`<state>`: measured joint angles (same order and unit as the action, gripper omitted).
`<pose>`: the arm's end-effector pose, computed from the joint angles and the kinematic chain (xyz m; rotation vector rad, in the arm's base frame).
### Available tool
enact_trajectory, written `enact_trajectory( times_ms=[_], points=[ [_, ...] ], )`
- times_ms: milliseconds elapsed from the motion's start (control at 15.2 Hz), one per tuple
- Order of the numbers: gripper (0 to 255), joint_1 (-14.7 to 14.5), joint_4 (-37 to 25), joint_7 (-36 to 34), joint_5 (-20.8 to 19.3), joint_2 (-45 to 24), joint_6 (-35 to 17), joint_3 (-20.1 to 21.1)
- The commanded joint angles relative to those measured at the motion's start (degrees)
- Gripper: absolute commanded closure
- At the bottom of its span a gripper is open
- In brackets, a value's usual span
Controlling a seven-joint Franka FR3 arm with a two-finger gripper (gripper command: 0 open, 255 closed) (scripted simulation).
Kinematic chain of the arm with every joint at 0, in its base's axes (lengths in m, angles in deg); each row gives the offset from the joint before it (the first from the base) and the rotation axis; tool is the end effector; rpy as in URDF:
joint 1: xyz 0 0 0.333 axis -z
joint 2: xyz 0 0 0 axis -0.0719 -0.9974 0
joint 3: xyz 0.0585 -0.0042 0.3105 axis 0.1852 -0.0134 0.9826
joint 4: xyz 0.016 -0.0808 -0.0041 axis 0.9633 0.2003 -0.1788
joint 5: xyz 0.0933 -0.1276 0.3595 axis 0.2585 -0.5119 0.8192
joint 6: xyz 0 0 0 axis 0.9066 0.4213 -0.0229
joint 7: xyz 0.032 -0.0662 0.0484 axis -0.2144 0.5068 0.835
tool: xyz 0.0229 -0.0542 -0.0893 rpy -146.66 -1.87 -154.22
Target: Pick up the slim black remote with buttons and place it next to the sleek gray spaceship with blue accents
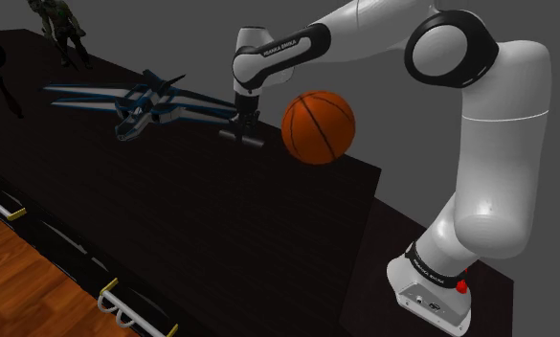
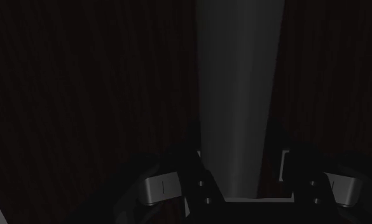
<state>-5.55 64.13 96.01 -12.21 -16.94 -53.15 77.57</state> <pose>0.6720 0.0529 0.3302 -3.0507 -0.2492 0.0236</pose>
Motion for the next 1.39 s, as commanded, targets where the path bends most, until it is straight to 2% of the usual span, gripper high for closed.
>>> enact_trajectory(
  times_ms=[0,330,396,726,990,1320],
  points=[
    [255,0.0,0.0,0.0,0.0,-0.2,-0.2,0.0],
    [255,0.0,0.0,0.0,0.0,-0.2,-0.2,0.0],
    [0,0.0,0.0,0.0,0.0,-0.2,-0.2,0.0],
    [0,0.0,0.0,0.0,0.0,-0.2,-0.2,0.0],
    [0,0.3,-3.3,0.0,0.0,2.5,5.9,-0.1],
    [0,0.3,-3.3,0.0,0.0,2.5,5.9,-0.1]
  ],
)
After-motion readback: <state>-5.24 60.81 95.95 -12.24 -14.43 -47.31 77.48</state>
